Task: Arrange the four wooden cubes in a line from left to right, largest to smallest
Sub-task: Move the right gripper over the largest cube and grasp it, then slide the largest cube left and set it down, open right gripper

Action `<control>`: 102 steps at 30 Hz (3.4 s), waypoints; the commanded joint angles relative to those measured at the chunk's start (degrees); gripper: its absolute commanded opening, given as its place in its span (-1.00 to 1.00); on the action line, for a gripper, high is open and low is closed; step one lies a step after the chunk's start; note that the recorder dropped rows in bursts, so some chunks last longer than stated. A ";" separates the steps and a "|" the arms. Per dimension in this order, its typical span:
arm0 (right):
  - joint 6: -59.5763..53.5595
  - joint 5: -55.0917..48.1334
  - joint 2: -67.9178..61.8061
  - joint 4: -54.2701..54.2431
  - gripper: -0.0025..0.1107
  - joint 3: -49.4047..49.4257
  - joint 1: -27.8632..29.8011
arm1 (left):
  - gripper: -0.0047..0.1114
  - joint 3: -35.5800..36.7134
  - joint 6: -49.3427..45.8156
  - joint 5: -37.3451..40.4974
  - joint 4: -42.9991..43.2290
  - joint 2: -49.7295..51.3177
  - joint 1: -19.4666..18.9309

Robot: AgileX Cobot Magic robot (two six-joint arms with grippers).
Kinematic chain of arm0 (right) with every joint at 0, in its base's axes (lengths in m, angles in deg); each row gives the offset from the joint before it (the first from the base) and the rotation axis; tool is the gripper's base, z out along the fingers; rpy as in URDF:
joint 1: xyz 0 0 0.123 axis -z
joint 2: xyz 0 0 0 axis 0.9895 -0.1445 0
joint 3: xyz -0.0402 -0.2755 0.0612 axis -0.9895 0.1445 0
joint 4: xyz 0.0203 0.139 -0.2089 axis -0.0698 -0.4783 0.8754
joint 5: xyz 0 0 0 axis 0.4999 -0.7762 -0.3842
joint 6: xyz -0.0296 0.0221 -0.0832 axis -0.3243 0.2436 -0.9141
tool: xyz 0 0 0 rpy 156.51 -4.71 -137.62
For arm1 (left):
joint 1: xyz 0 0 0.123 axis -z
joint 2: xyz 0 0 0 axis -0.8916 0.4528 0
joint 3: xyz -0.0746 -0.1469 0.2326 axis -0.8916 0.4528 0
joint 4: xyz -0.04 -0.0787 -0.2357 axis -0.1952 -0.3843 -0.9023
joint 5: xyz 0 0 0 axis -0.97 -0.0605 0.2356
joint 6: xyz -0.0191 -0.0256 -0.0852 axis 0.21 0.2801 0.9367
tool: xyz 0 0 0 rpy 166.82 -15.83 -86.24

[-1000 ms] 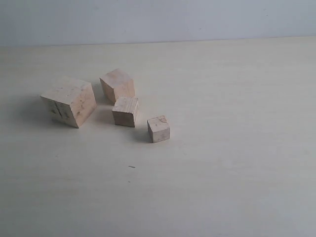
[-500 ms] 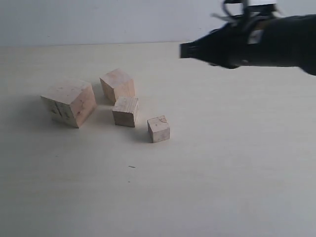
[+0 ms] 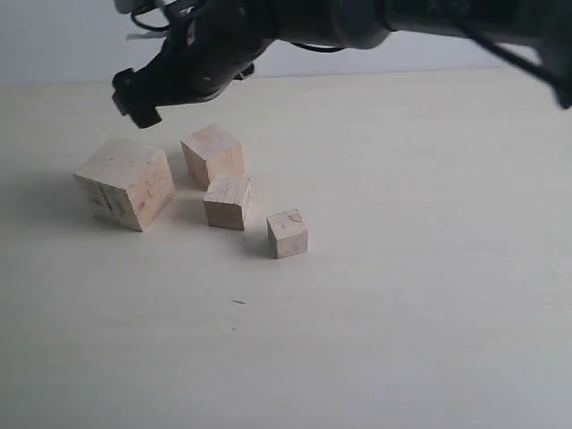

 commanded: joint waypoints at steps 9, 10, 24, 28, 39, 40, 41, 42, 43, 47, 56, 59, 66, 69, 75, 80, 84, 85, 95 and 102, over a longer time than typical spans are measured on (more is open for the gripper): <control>-14.60 -4.98 -13.62 -7.04 0.90 -13.44 -3.64 | -0.92 -0.03 0.18 -0.60 0.13 -0.35 -0.11; -14.93 -4.98 -14.38 -6.88 0.90 -13.99 -3.64 | -0.92 -0.03 0.18 -0.60 0.13 -0.35 -0.11; -29.49 -3.64 -19.33 -8.22 0.16 -15.77 -3.64 | -0.92 -0.03 0.18 -0.60 0.13 -0.35 -0.11; -29.49 -4.30 -17.87 -9.18 -0.63 -15.87 -3.64 | -0.92 -0.03 0.18 -0.60 0.13 -0.35 -0.11; -39.49 -20.09 -10.73 -18.01 -0.96 -15.65 -3.64 | -0.92 -0.03 0.18 -0.60 0.13 -0.35 -0.11; -41.59 -21.48 -10.13 -21.31 -0.96 -15.65 -3.64 | -0.92 -0.03 0.18 -0.60 0.13 -0.35 -0.11; -43.10 -22.53 -9.75 -23.44 -0.96 -15.65 -3.64 | -0.92 -0.03 0.18 -0.60 0.13 -0.35 -0.11; -44.43 -23.53 -9.46 -25.82 -0.96 -15.65 -3.64 | -0.92 -0.03 0.18 -0.60 0.13 -0.35 -0.11; -46.07 -25.18 -9.23 -27.90 -0.96 -15.65 -3.64 | -0.92 -0.03 0.18 -0.60 0.13 -0.35 -0.11; -51.41 -30.91 -9.86 -34.59 -0.96 -15.34 -3.64 | -0.92 -0.03 0.18 -0.60 0.13 -0.35 -0.11; -54.96 -23.79 -9.99 -37.07 -0.96 -4.60 -3.64 | -0.92 -0.03 0.18 -0.60 0.13 -0.35 -0.11; -55.57 -21.85 -10.27 -37.49 -0.96 -3.47 -3.64 | -0.92 -0.03 0.18 -0.60 0.13 -0.35 -0.11; -56.25 -23.42 -14.01 -33.88 -0.96 -3.47 -5.96 | -0.92 -0.03 0.18 -0.60 0.13 -0.35 -0.11; -55.12 -23.42 -14.01 -31.11 -0.95 -3.47 -6.37 | -0.92 -0.03 0.18 -0.60 0.13 -0.35 -0.11; -52.81 -23.15 -14.01 -31.11 -0.29 -3.47 -6.37 | -0.92 -0.03 0.18 -0.60 0.13 -0.35 -0.11; -52.81 -25.38 -13.18 -31.69 0.37 -3.69 -6.37 | -0.92 -0.03 0.18 -0.60 0.13 -0.35 -0.11; -51.44 -25.40 -11.49 -31.61 0.55 -3.69 -6.37 | -0.92 -0.03 0.18 -0.60 0.13 -0.35 -0.11; -50.92 -25.40 -10.93 -31.61 0.59 -3.69 -6.37 | -0.92 -0.03 0.18 -0.60 0.13 -0.35 -0.11; -50.46 -24.01 -8.48 -29.39 0.90 -3.69 -6.37 | -0.92 -0.03 0.18 -0.60 0.13 -0.35 -0.11; -43.83 -24.74 0.80 -20.25 0.90 -3.69 -6.15 | -0.92 -0.03 0.18 -0.60 0.13 -0.35 -0.11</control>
